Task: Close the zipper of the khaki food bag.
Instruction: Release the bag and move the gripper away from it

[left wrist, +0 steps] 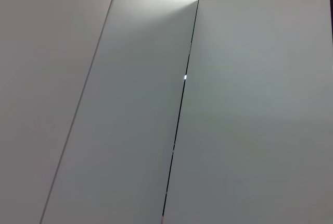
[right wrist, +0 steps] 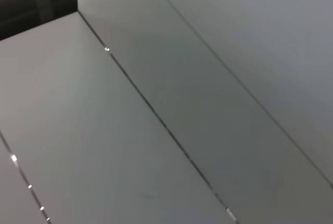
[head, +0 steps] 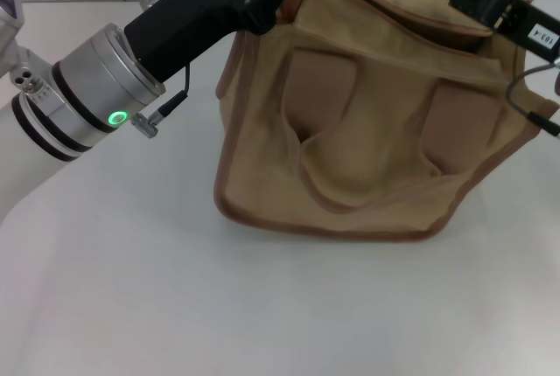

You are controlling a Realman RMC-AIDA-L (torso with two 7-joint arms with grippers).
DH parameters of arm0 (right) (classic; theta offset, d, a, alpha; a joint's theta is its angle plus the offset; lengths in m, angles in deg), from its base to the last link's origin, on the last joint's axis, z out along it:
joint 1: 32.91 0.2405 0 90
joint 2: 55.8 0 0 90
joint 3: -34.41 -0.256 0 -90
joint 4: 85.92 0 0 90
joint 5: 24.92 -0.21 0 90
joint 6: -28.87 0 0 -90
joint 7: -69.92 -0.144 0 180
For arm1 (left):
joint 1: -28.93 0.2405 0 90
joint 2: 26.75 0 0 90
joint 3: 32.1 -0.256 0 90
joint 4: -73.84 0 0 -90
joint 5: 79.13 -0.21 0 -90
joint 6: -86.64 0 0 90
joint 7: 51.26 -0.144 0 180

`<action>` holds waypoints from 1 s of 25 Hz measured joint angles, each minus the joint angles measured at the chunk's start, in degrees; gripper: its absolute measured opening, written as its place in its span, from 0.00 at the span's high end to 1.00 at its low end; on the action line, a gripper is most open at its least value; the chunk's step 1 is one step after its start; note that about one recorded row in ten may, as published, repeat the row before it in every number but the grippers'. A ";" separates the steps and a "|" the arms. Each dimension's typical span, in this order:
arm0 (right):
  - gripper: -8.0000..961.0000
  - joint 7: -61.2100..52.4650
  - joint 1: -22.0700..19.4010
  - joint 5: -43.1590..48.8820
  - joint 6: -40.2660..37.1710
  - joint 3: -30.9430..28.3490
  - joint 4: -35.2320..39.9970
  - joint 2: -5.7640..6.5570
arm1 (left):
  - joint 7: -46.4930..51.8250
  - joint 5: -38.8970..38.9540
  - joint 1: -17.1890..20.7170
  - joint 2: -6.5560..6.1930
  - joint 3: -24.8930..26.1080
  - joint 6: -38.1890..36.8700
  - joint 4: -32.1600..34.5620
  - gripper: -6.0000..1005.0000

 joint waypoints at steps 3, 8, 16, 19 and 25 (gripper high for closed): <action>0.68 -2.39 -0.05 -1.90 2.14 1.85 0.99 -0.01 | -0.34 -0.01 -0.04 0.00 0.00 -0.02 -0.12 0.93; 0.67 -6.16 1.22 -2.24 5.28 8.06 3.92 0.06 | -0.44 -0.30 -0.05 0.00 0.00 -0.04 -0.15 0.93; 0.67 -9.25 3.15 -2.50 1.50 12.17 4.35 0.08 | -0.51 -0.31 0.10 0.00 0.02 -0.12 -0.39 0.93; 0.67 -9.52 3.18 -2.50 -0.79 13.25 4.43 0.10 | -0.52 -0.11 0.21 0.00 0.08 -0.09 -0.58 0.93; 0.67 -8.92 -0.52 -4.77 -8.72 13.71 4.65 0.11 | -0.52 0.15 0.45 0.00 0.22 -0.07 -0.61 0.93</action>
